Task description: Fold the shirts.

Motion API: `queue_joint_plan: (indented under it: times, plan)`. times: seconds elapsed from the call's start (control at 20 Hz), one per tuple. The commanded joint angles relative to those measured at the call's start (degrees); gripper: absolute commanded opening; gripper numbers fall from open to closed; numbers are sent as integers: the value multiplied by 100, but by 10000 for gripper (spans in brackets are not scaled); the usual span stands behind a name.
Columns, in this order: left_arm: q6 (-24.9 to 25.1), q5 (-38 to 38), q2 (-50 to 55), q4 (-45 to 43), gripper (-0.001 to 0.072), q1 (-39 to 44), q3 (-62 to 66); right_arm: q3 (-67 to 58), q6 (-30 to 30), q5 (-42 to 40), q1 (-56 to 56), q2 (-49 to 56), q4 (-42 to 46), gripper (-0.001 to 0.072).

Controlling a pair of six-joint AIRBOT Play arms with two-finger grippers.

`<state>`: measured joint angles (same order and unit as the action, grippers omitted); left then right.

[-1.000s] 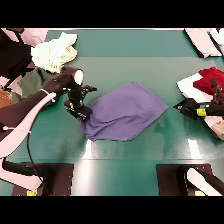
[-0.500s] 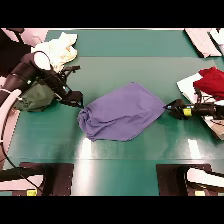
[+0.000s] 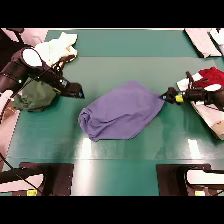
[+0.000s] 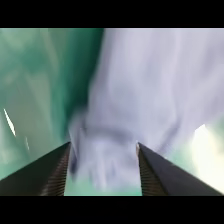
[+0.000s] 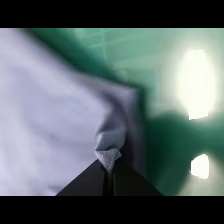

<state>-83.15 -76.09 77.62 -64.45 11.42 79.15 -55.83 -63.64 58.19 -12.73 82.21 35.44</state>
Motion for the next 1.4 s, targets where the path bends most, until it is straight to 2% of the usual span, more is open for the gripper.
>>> queue_joint_plan:
  times: [0.0,0.05,0.15,0.25,0.35,0.4,0.55,0.7,0.8,0.9,1.05,1.2,1.35]
  plan:
    - [-13,2031,11,-15,501,-11,0,-203,-79,199,76,-903,129,25]
    - [-149,2522,11,-11,500,-11,0,-203,-199,254,20,-1307,317,25]
    - [-245,3042,48,-4,500,-11,0,-205,-350,310,-166,-2157,435,24]
    - [-245,3001,313,87,500,-11,0,-205,-549,468,-455,-2898,525,24]
    - [-212,2660,822,697,500,-11,0,-205,-645,787,-752,-3412,520,25]
    - [-35,2474,1110,1257,500,-11,0,-205,-649,986,-881,-3606,509,25]
    - [1108,2085,1947,3574,500,-11,0,-205,-807,1606,-1104,-4116,514,25]
    - [1755,1746,2129,4833,491,-11,9,-205,-962,1294,-778,-4317,363,24]
    - [1864,1635,2129,5084,491,-11,160,-380,-962,1287,-372,-3991,186,25]
    - [1873,1156,2129,5149,491,-11,472,-719,-990,1309,251,-3541,151,25]
    - [1810,387,2124,5154,491,-85,1307,-1296,-994,490,1875,-2717,181,25]
    - [1180,293,2111,5049,490,-509,2570,-2063,-960,-380,3412,-1545,179,25]
    - [400,31,2111,4295,490,-1032,3928,-2796,-938,-986,4531,-291,157,25]
